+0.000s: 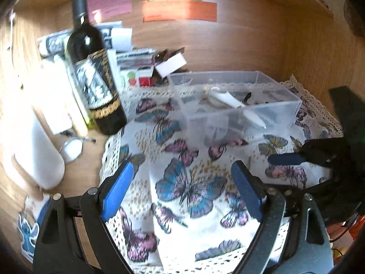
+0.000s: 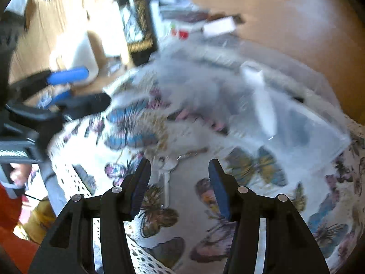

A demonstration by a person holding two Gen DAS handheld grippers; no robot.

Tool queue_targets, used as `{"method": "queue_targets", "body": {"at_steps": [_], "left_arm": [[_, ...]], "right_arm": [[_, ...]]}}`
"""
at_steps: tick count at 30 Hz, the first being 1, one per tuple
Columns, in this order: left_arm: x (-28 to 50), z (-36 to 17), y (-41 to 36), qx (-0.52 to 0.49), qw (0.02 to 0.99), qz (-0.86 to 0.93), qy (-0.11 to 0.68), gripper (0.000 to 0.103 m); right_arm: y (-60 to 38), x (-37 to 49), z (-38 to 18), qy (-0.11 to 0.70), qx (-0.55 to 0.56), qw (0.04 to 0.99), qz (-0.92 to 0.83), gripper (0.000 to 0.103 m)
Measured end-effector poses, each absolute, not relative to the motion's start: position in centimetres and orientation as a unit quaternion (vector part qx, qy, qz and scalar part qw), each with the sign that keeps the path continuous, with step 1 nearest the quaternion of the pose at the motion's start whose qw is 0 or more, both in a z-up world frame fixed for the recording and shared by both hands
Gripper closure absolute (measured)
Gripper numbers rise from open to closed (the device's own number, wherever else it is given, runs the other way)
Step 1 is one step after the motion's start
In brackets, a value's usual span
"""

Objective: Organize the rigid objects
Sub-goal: 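Grasp the keys on the cloth with the right tool, then carry the keys into the clear box and open the right tool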

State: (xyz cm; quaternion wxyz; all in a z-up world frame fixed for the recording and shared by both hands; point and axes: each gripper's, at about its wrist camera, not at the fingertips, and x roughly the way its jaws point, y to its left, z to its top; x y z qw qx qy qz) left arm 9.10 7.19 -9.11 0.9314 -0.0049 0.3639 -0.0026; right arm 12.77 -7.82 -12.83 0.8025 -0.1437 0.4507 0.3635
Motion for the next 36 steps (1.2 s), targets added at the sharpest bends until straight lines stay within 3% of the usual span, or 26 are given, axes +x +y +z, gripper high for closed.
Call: {"method": "queue_targets", "body": {"at_steps": [5, 10, 19, 36], "left_arm": [[8.1, -9.7, 8.0, -0.015, 0.933, 0.000, 0.361, 0.015], [7.7, -10.0, 8.6, -0.032, 0.933, -0.005, 0.359, 0.015], [7.5, -9.7, 8.1, -0.040, 0.936, -0.012, 0.349, 0.015], [9.0, -8.4, 4.4, -0.025, 0.940, -0.049, 0.336, 0.015]], "right_arm": [[-5.7, 12.6, -14.1, 0.454, -0.175, 0.799, 0.353, 0.054], [-4.7, 12.2, -14.0, 0.444, -0.182, 0.803, 0.354, 0.080], [-6.5, 11.7, -12.7, 0.429, -0.149, 0.826, 0.334, 0.080], [-11.8, 12.2, -5.1, 0.329, -0.108, 0.893, 0.288, 0.081]]}}
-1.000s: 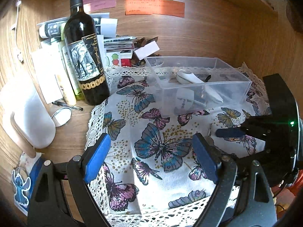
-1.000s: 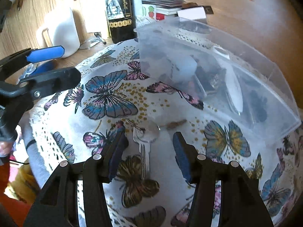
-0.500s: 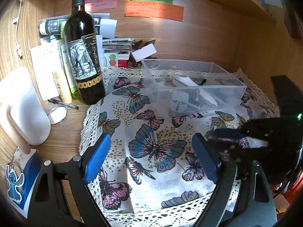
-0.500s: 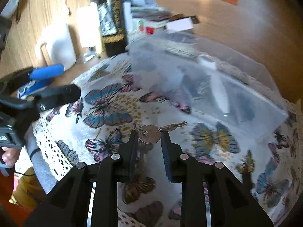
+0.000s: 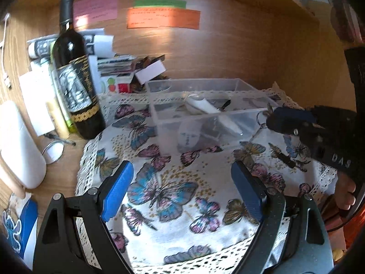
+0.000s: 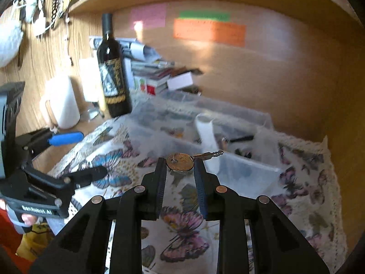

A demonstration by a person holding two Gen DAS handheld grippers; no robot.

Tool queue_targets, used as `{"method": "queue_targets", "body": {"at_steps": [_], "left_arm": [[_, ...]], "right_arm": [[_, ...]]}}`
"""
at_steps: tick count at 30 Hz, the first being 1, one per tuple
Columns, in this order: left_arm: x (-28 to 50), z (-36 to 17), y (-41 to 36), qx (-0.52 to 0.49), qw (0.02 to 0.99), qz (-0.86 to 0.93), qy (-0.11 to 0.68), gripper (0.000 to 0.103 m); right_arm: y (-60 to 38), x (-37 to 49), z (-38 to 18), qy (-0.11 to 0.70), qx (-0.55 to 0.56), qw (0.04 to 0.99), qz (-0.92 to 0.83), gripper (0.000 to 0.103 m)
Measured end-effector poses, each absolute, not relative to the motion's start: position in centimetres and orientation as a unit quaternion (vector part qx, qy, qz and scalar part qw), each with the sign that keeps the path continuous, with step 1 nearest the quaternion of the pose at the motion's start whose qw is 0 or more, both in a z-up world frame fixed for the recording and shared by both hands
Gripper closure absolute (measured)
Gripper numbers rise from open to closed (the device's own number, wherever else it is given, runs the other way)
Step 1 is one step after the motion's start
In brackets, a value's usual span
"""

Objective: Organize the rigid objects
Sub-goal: 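Carry the keys into the clear box and open the right tool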

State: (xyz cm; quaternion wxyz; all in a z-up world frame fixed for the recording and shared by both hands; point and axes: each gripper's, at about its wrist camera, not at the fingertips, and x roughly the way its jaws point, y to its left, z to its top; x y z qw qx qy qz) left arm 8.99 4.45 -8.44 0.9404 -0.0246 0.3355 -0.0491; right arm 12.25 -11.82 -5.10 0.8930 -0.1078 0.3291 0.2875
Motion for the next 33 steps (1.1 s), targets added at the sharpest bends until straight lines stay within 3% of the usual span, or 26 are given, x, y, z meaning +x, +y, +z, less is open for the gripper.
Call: {"method": "queue_targets", "body": {"at_steps": [14, 33], "left_arm": [[11.4, -6.9, 1.9, -0.025, 0.945, -0.074, 0.318, 0.015], [12.0, -7.8, 3.2, -0.051, 0.942, -0.065, 0.324, 0.015]], "right_arm": [[-12.7, 17.1, -0.7, 0.261, -0.087, 0.925, 0.261, 0.081], [-11.8, 23.8, -9.3, 0.402, -0.116, 0.881, 0.222, 0.080]]}}
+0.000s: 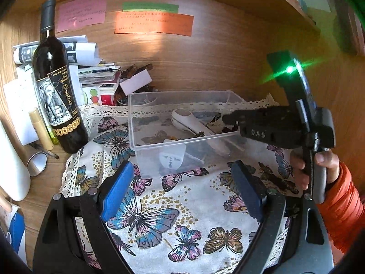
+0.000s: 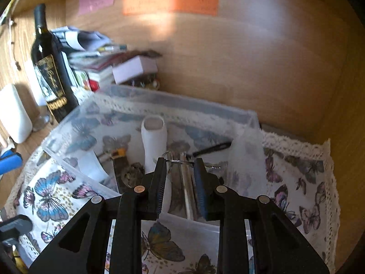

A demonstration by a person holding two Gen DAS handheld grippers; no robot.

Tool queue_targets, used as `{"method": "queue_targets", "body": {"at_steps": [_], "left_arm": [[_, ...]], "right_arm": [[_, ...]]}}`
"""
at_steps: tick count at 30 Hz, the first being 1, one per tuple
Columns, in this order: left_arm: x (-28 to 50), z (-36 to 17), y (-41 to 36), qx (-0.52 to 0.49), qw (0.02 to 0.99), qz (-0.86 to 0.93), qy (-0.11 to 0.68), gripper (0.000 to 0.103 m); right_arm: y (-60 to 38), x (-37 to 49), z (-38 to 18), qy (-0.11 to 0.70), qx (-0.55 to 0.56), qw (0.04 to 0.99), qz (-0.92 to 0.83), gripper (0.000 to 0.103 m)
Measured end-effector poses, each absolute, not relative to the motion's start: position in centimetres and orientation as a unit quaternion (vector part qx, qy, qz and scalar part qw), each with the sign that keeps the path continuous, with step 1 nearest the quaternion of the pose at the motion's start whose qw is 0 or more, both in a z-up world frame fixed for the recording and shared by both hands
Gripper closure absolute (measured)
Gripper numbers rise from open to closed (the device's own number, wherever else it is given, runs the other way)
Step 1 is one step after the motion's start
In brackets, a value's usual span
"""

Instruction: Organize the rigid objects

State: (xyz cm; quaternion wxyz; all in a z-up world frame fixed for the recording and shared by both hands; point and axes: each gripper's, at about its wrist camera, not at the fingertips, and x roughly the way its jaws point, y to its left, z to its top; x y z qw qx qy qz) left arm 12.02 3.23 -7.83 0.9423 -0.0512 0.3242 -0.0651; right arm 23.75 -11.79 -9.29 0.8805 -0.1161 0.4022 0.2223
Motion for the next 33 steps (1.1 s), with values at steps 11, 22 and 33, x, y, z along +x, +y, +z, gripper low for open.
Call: {"method": "queue_targets", "body": {"at_steps": [11, 22, 33], "left_arm": [[11.0, -6.1, 4.3, -0.062, 0.951, -0.045, 0.300, 0.015], [8.7, -2.0, 3.4, -0.052, 0.970, -0.024, 0.237, 0.015], [5.0, 0.8, 1.3, -0.033, 0.985, -0.003, 0.170, 0.004]], "right_arm": [[-12.7, 21.0, -6.2, 0.367, -0.098, 0.895, 0.236, 0.070], [-15.3, 13.4, 0.4, 0.248, -0.056, 0.935, 0.249, 0.039], [-17.2, 8.4, 2.7, 0.178, -0.029, 0.954, 0.237, 0.003]]}}
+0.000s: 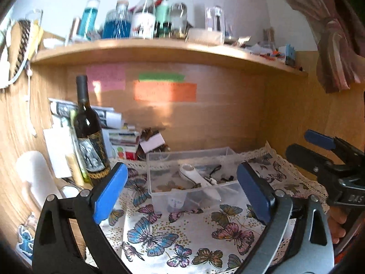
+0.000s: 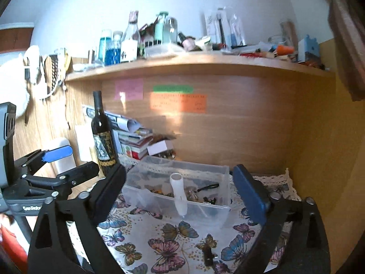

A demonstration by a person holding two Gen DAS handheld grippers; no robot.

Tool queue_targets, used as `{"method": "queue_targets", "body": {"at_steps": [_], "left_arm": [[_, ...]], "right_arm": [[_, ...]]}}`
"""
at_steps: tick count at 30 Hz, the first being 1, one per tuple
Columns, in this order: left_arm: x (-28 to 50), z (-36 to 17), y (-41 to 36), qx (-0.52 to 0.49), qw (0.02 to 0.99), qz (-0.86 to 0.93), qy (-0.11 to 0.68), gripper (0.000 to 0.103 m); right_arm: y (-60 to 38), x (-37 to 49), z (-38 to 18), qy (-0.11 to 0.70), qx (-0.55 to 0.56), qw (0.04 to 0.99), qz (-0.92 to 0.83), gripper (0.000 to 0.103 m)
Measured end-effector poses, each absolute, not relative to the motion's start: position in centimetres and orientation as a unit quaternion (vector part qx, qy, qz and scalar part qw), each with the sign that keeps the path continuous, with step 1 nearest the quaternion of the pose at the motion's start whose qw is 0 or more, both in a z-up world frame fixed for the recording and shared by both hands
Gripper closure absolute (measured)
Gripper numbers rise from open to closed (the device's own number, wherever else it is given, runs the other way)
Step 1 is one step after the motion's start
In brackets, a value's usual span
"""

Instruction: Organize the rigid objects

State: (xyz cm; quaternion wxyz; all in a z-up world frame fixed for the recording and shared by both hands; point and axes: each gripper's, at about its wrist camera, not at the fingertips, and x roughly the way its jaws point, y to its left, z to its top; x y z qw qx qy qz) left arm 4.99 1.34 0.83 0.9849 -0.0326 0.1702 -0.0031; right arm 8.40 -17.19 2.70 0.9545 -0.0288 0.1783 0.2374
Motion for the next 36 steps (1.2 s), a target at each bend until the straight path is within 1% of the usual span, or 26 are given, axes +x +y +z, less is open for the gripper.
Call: {"method": "queue_targets", "body": {"at_steps": [2, 13, 36], "left_arm": [[4.4, 1.2, 1.1, -0.029, 0.986, -0.002, 0.161, 0.002], [2.7, 2.0, 0.8, -0.032, 0.989, 0.002, 0.146, 0.001], [2.0, 2.5, 0.7, -0.030, 0.991, 0.004, 0.129, 0.000]], "right_arm": [[-17.5, 8.1, 2.9, 0.173, -0.021, 0.957, 0.233, 0.000], [-18.5, 6.7, 3.1, 0.164, -0.006, 0.960, 0.226, 0.000], [-18.6, 6.1, 3.4, 0.162, 0.005, 0.961, 0.226, 0.000]]}}
